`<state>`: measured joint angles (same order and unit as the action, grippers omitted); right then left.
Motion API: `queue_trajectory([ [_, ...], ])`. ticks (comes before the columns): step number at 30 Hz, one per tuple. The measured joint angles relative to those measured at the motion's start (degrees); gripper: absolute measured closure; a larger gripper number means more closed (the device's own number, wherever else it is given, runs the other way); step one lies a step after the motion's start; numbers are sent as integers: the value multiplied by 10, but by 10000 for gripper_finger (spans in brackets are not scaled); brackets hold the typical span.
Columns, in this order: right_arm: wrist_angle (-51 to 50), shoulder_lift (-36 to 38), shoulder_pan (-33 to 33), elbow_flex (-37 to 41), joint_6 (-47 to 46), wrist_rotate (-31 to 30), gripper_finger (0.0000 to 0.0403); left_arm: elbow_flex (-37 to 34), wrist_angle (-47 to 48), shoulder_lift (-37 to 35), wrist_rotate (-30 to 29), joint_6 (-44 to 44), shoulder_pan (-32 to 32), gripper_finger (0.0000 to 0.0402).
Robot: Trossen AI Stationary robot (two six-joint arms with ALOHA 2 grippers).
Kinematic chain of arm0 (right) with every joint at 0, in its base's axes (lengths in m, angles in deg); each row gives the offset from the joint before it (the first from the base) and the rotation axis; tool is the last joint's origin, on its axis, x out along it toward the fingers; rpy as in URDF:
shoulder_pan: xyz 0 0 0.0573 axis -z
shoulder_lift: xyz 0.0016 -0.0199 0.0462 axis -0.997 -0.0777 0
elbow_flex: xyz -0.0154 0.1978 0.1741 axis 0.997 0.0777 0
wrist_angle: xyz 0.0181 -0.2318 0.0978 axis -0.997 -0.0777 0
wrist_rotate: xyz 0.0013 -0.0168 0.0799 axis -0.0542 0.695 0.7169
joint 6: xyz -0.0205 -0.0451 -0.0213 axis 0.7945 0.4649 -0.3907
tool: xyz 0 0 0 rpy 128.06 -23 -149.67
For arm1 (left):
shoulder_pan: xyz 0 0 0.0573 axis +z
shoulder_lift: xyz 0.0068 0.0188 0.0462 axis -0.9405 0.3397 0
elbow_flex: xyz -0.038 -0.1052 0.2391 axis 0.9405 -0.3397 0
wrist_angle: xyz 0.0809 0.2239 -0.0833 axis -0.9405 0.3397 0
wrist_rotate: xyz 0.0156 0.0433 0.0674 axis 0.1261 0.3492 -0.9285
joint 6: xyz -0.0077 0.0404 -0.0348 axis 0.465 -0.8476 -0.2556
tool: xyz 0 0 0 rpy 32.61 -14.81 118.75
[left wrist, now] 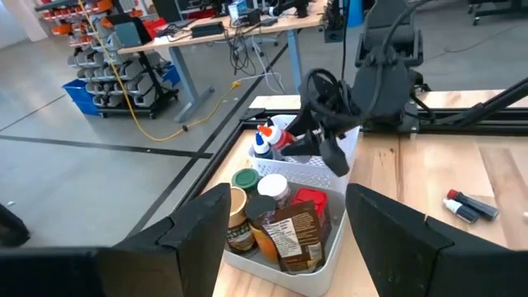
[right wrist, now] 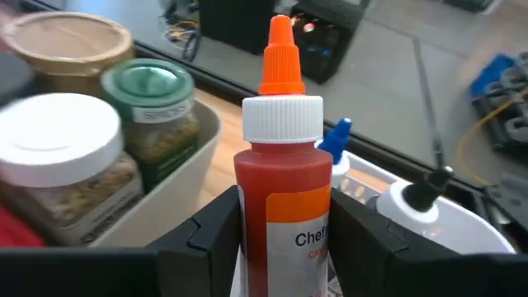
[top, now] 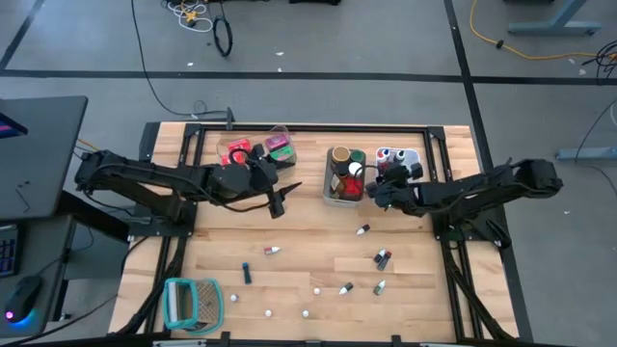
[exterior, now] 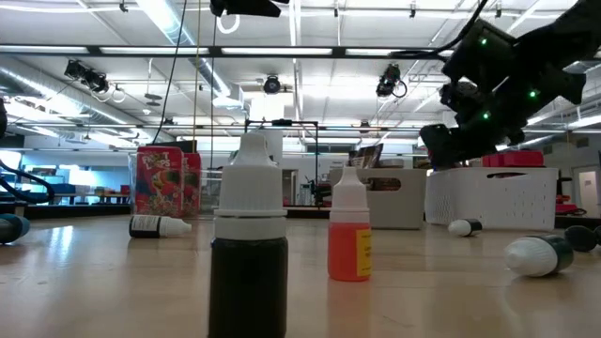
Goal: Pick & Place Kitchen Items
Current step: Put the large orange food coloring bottle into the white bin
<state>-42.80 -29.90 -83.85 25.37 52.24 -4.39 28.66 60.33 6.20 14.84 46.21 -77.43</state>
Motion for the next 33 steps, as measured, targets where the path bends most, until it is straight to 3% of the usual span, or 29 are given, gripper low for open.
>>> queue_trajectory([
  [6, 34, -45, 0, 0, -12, -15, 240, 0, 0, 0, 0, -17, 0, 150],
  [15, 98, -48, 27, 12, 56, 48, 240, 0, 3, 0, 14, -18, 0, 150],
  [21, 96, 24, 26, 18, 101, 70, 239, 0, 11, 0, 65, -18, 0, 150],
  [30, 79, 172, 2, 17, 204, 149, 239, 0, 11, 0, 67, -17, 0, 150],
  [33, 66, 221, -19, 17, 238, 130, 238, 0, 13, 0, 71, -17, 0, 150],
])
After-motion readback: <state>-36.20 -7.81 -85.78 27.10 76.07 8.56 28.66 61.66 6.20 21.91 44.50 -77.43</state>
